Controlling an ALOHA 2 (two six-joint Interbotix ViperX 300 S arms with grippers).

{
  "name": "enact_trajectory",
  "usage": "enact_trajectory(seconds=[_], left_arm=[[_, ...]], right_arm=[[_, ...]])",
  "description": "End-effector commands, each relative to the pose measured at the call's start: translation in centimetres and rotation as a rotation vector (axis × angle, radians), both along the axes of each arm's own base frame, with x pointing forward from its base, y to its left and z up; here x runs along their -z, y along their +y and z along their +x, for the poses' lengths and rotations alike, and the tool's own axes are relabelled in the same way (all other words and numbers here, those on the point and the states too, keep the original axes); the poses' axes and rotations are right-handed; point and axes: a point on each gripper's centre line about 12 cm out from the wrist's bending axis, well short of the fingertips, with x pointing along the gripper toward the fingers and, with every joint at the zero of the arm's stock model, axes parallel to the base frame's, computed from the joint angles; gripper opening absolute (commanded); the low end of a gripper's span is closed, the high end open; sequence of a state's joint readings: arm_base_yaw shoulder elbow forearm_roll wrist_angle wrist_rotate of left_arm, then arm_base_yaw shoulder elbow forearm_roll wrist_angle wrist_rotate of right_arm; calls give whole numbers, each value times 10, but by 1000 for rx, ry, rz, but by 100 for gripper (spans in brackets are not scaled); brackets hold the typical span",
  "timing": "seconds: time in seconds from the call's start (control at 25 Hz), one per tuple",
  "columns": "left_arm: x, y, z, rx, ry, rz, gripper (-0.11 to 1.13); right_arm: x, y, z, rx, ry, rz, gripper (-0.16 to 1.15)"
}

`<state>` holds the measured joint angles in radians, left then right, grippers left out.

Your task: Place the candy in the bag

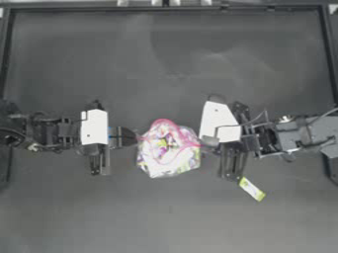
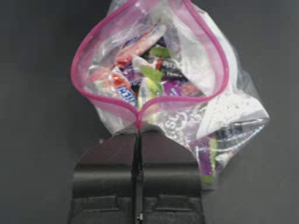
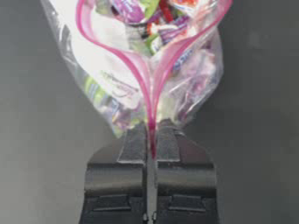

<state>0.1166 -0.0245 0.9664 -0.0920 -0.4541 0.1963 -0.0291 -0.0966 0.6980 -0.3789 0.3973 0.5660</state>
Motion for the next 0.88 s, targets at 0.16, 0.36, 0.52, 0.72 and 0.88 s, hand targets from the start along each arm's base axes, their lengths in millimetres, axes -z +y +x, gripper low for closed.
enact_trajectory(seconds=[0.16, 0.36, 0.52, 0.72, 0.88], left_arm=[[-8, -2, 3, 4, -29, 1, 5], [-8, -4, 3, 10, -29, 1, 5], [-7, -6, 3, 16, -28, -1, 5], [-8, -7, 3, 19, -30, 0, 5], [-7, -7, 3, 19, -28, -1, 5]], right_arm=[[-9, 1, 3, -6, -38, 2, 21], [-11, 2, 5, -17, -70, 8, 73], [-12, 1, 5, -21, -71, -2, 106], [-19, 1, 4, -18, -86, -3, 101], [-29, -3, 2, 2, -108, 1, 101]])
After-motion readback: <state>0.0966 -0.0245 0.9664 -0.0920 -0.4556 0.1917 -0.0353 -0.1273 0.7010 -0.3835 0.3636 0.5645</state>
